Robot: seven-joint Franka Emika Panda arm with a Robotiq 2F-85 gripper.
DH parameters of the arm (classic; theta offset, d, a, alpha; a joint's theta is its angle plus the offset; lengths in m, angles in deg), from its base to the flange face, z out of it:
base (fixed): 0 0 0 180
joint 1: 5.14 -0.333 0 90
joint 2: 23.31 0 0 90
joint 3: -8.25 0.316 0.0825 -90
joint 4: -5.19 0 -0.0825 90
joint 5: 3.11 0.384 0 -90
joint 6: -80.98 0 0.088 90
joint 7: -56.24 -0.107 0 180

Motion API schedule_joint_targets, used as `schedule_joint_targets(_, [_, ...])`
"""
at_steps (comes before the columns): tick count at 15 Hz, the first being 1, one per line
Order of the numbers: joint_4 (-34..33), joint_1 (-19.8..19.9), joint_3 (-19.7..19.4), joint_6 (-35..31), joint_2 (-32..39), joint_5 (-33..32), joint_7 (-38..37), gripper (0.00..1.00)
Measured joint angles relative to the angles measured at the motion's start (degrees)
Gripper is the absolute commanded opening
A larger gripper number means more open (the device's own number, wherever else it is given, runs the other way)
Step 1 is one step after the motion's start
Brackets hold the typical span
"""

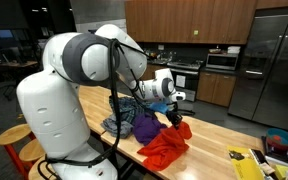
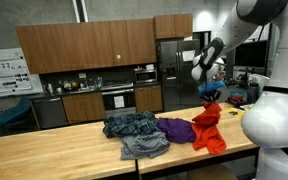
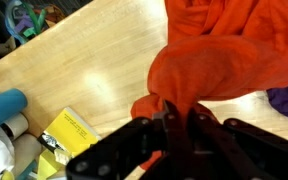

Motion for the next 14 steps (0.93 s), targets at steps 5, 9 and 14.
schedule_joint_targets(5, [1.2, -0.1, 3.4, 0.1, -0.7, -2.2, -0.3, 0.02])
schedule_joint_targets(9, [1.1, -0.8, 6.3, 0.9, -0.8, -2.2, -1.1, 0.02])
schedule_joint_targets(14, [1.1, -1.0, 7.8, 3.3, -1.3, -2.0, -1.4, 0.02])
